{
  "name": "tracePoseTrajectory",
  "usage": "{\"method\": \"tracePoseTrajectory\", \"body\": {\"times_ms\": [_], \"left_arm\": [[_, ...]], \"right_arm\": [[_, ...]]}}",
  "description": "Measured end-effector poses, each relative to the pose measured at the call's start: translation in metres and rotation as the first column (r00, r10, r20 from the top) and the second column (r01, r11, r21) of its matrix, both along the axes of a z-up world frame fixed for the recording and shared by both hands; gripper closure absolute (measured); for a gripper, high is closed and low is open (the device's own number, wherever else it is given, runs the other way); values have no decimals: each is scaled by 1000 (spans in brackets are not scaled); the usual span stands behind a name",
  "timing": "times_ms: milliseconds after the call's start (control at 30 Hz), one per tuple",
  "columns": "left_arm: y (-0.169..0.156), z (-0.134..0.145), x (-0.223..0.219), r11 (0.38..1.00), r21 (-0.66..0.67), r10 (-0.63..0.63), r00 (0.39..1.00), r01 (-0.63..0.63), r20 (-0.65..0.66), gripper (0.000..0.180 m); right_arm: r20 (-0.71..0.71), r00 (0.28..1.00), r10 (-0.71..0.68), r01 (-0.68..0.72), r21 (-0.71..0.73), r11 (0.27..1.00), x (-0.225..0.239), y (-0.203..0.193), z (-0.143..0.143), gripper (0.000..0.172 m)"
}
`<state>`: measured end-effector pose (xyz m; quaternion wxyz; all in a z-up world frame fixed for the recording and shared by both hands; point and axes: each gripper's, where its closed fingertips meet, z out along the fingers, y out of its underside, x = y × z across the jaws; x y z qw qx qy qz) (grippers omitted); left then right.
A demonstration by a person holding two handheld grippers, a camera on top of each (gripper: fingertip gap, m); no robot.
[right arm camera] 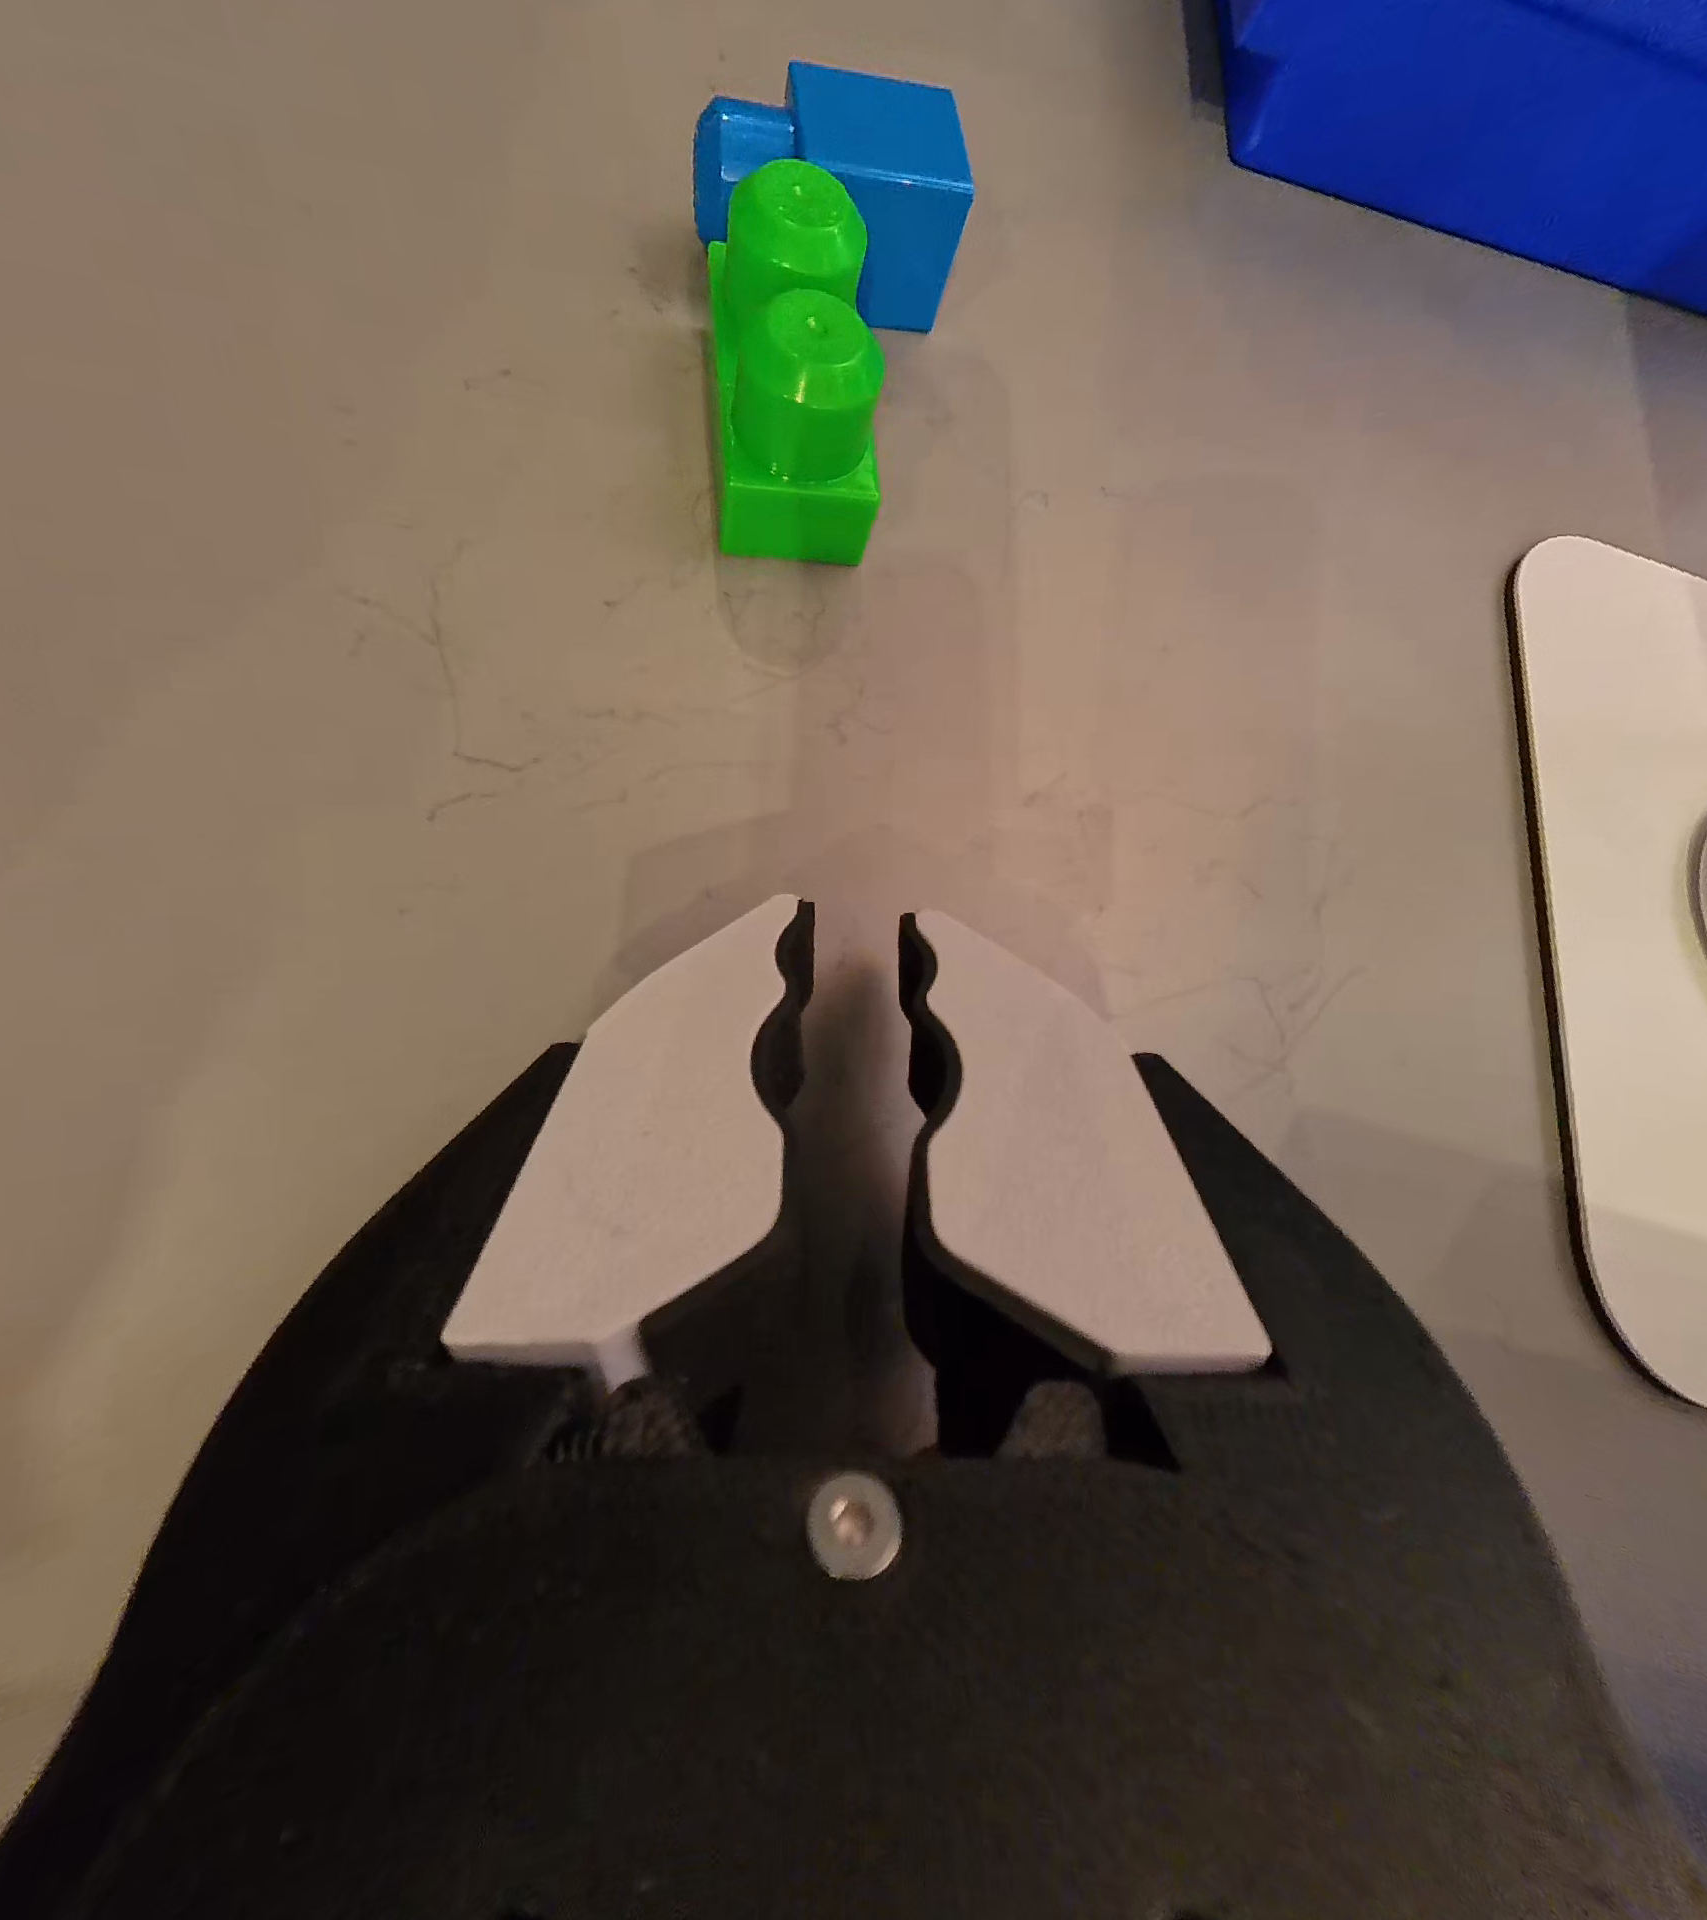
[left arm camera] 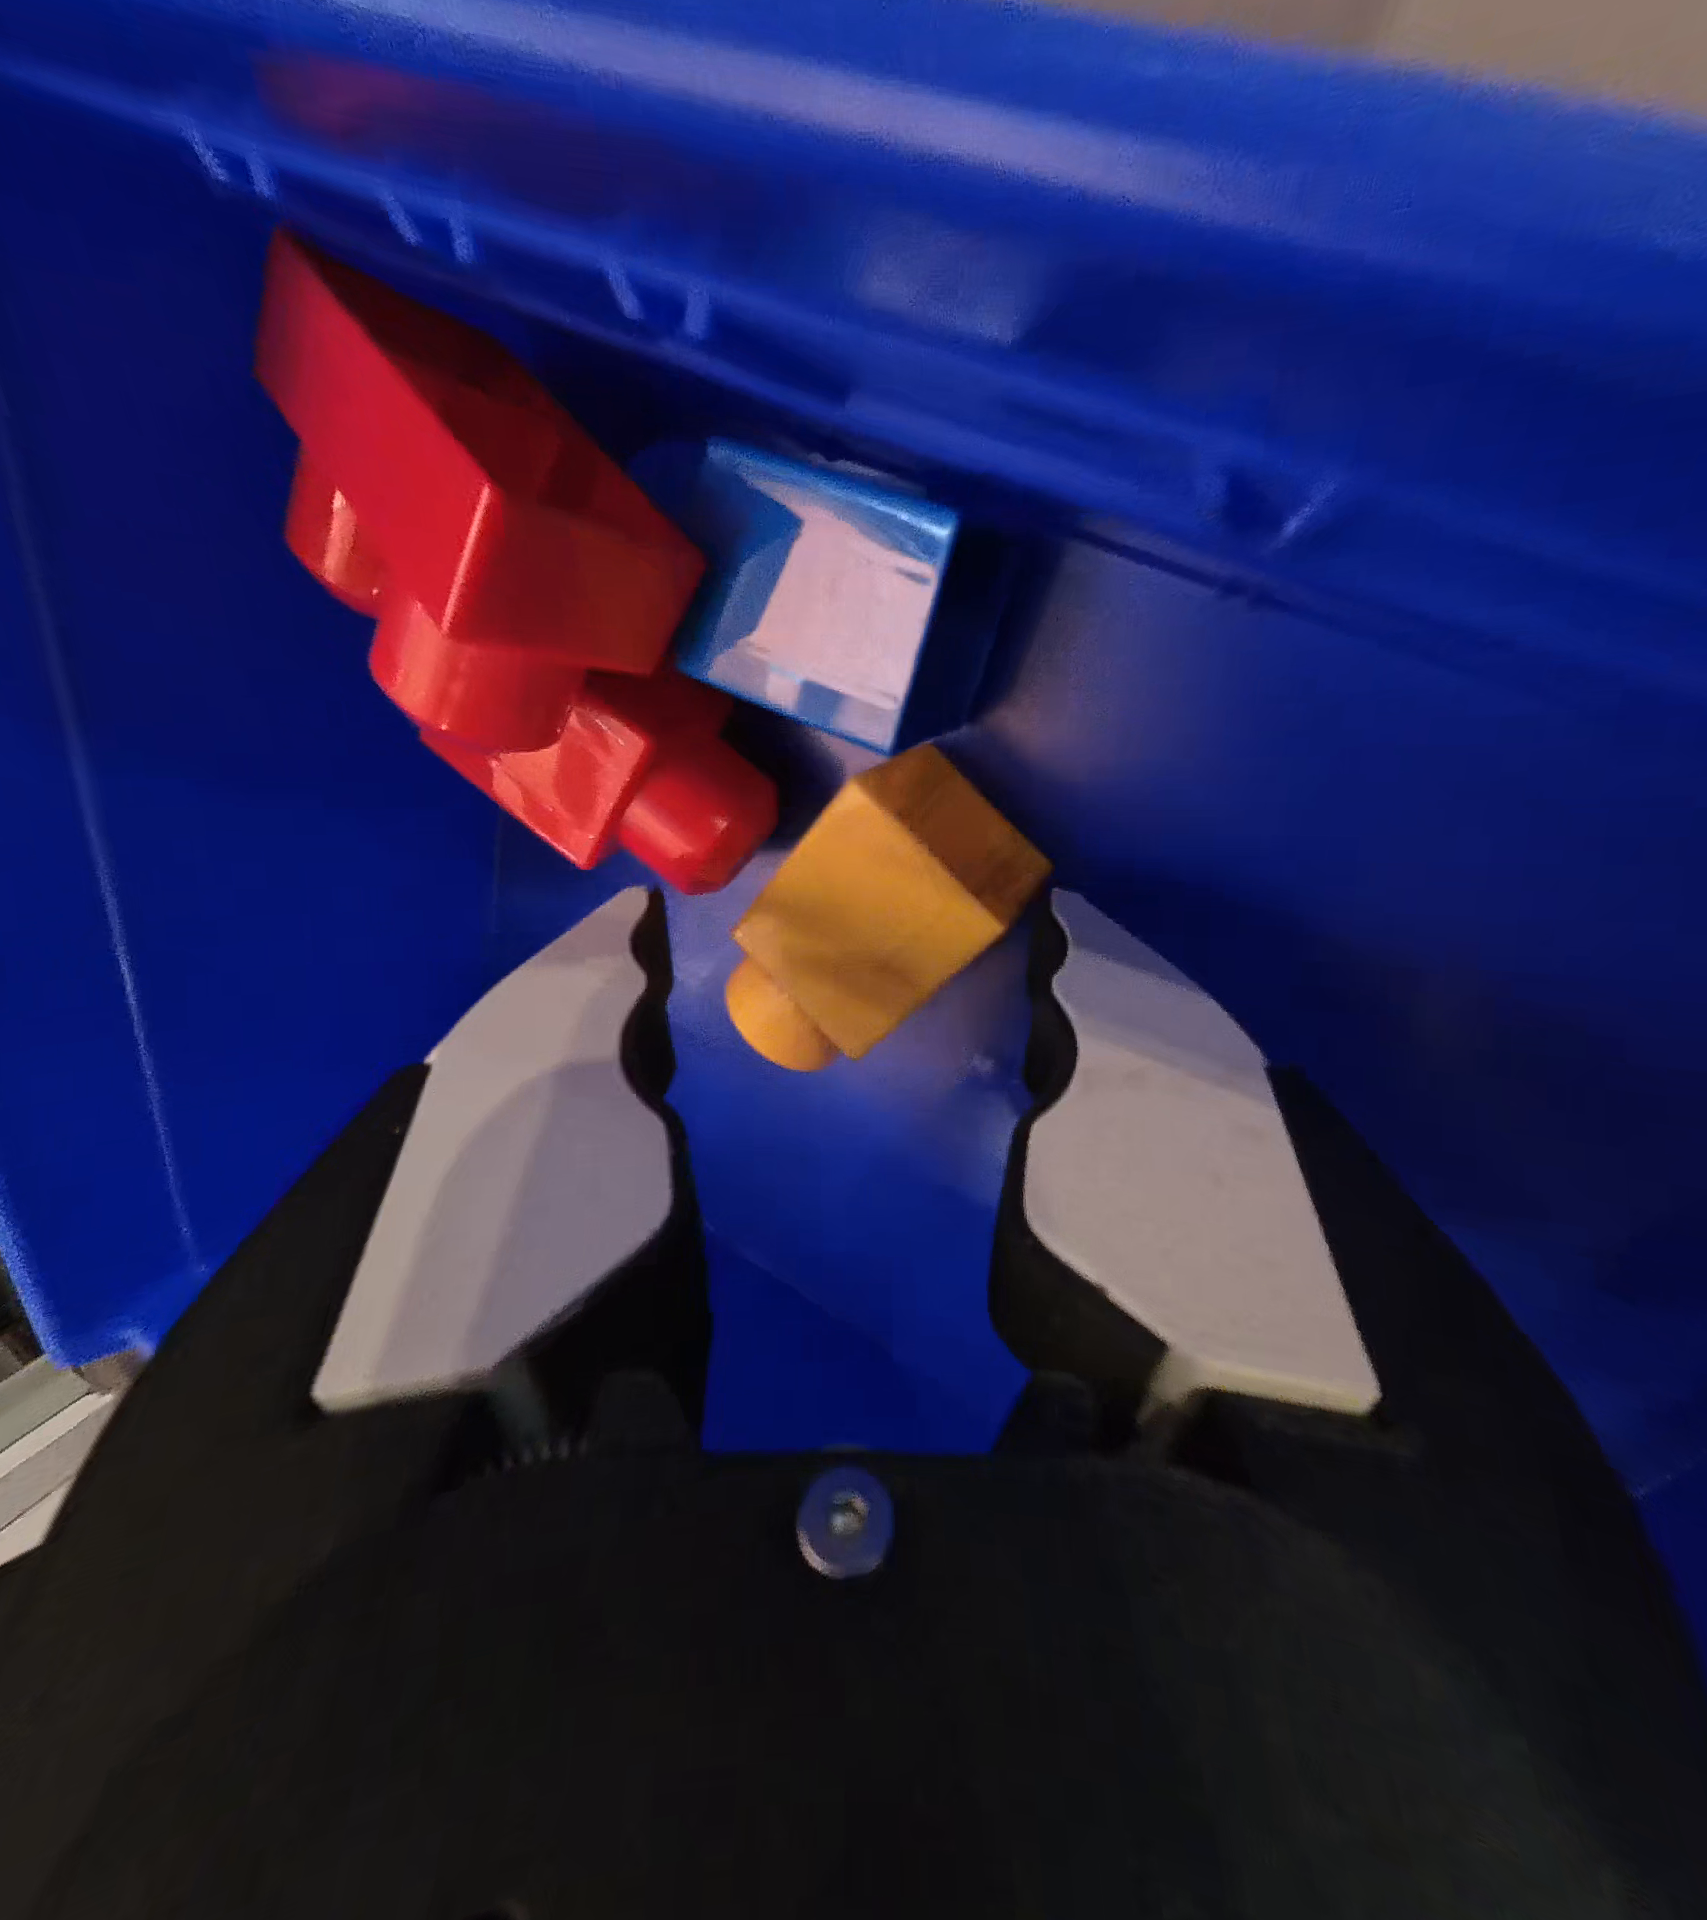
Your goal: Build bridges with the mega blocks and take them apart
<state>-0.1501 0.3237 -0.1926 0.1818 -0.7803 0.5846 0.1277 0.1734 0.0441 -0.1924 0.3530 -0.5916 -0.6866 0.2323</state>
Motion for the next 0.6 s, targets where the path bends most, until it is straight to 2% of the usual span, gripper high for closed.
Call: {"method": "tracePoseTrajectory", "body": {"times_ms": [67, 167, 233, 300, 333, 400, 433, 467, 500, 533, 600], "left_arm": [[-6, -3, 2, 999, -51, 5, 1000, -5, 12, 128], [-15, -4, 0, 998, -69, -2, 1000, 0, -25, 131], [-33, -6, -6, 988, -151, 12, 997, -24, -76, 139], [-48, -8, -6, 979, -202, 7, 996, -25, -88, 140], [-50, -8, -4, 981, -195, -7, 997, -8, -78, 138], [-55, -8, 6, 978, -207, -22, 1000, 19, -8, 116], [-56, -8, 6, 975, -220, -9, 1000, 8, -4, 113], [-57, -8, 7, 973, -230, -13, 1000, 12, -5, 115], [-59, -9, 8, 969, -248, -23, 1000, 22, 0, 125], [-63, -11, 11, 963, -267, -39, 999, 41, 12, 143], [-62, -10, 14, 964, -264, -29, 999, 35, 24, 144]], "right_arm": [[-1, 1000, 2, -2, 3, 1000, 0, 0, 0, 156], [0, 1000, 4, -4, 2, 1000, 0, -1, 0, 157], [0, 1000, 5, -5, 1, 1000, 0, -1, 0, 157], [1, 1000, 7, -7, -1, 1000, 0, -1, 0, 157], [1, 1000, 7, -7, -2, 1000, 0, -1, 0, 157], [2, 1000, 8, -8, -4, 1000, 0, -1, 0, 157], [2, 1000, 8, -8, -4, 1000, 0, -1, -1, 157], [2, 1000, 8, -8, -5, 1000, 0, -1, -1, 157], [2, 1000, 8, -7, -6, 1000, 0, -1, -1, 157], [3, 1000, 8, -8, -7, 1000, 0, -1, -1, 157], [3, 1000, 8, -8, -7, 1000, 0, -1, -1, 157]]}}
